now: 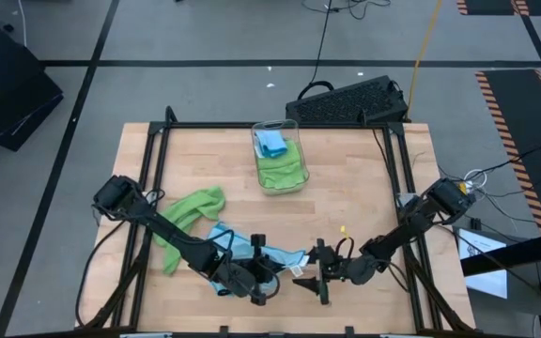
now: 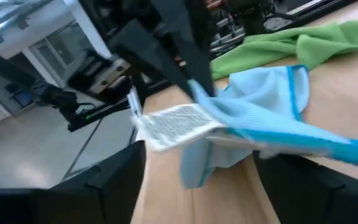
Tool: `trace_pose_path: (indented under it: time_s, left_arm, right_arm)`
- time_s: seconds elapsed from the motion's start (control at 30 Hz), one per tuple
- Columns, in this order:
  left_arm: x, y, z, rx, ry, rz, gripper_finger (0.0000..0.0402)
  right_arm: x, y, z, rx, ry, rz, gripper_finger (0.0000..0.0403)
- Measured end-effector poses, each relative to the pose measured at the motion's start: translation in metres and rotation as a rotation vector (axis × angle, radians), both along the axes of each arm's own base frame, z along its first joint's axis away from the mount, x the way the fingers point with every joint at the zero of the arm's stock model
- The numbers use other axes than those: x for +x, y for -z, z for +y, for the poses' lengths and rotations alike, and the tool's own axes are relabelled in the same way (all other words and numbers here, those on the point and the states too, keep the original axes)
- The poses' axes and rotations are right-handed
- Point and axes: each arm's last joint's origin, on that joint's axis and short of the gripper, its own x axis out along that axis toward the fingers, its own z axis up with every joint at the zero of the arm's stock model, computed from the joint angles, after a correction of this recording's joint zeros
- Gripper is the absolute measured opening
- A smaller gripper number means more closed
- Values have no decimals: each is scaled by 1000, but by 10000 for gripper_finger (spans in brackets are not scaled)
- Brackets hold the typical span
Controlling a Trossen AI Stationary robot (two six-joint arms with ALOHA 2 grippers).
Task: Fold microfiber towels
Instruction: Fold the blue towel
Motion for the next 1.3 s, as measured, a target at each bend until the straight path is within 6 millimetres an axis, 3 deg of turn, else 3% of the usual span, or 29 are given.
trace_pose_path:
  time_s: [0.2,0.43,0.6,0.83,0.93,1.03,1.3]
  left_arm:
    - [1,3,-3,-22,-10,-13,21]
    - [2,8,-7,-12,8,-18,13]
    - [3,8,-9,-14,12,-32,29]
    - [4,12,-9,-21,12,-24,17]
    - [4,13,-8,-45,-4,-20,20]
    - [4,13,-9,-81,2,-11,49]
    - [-6,12,-15,-116,32,50,183]
  right_arm:
    - [6,-6,-8,-15,24,-52,308]
    - [9,-8,-11,-38,35,-73,266]
    - [12,-8,-16,-39,52,-67,187]
    - [12,-6,-16,-99,42,-59,30]
    - [12,-6,-16,-153,35,-59,10]
    - [11,-6,-15,-188,17,-58,17]
    - [-3,-20,-2,-377,-102,-42,6]
